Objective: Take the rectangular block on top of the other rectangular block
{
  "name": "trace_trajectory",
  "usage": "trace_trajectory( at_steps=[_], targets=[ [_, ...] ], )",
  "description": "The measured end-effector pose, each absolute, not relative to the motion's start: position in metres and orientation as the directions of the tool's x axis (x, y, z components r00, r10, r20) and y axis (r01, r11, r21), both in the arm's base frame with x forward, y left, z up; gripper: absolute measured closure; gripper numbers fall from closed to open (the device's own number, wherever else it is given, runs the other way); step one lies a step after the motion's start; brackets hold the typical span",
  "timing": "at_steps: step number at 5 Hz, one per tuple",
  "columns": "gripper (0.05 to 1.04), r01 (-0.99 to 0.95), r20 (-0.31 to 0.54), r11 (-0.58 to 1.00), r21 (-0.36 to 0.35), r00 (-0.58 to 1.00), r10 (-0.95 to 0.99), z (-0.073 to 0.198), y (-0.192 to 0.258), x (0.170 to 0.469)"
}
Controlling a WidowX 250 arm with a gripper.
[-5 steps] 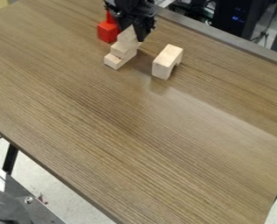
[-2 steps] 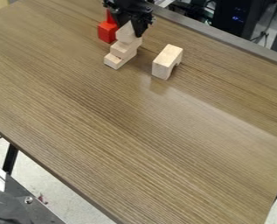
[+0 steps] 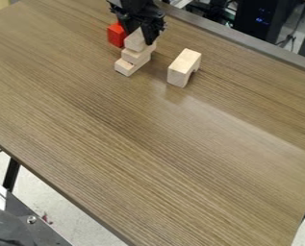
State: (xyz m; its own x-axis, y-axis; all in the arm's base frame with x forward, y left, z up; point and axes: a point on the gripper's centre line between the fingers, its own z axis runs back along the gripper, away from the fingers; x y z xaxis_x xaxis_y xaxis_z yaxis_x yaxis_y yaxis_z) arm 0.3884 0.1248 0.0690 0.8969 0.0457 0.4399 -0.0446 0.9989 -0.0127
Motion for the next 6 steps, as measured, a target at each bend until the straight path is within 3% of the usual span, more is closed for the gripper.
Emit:
trace_trajectory(
  at_steps=[1, 2, 3, 5, 6],
  targets=[
    [0.482, -0.043, 0.440, 0.999, -0.011, 0.897, 0.044, 0.069, 0.125, 0.388],
    [0.163, -0.052, 0.435, 0.999, -0.007, 0.899, 0.050, 0.068, 0.127, 0.387],
    [0.080, -0.048, 0.422, 0.999, -0.005, 0.906, 0.046, 0.064, 0.126, 0.383],
    [0.083, -0.039, 0.423, 0.999, -0.035, 0.905, 0.050, 0.063, 0.119, 0.379],
    [0.083, -0.038, 0.501, 0.999, -0.037, 0.864, 0.051, 0.097, 0.118, 0.377]
  ],
)
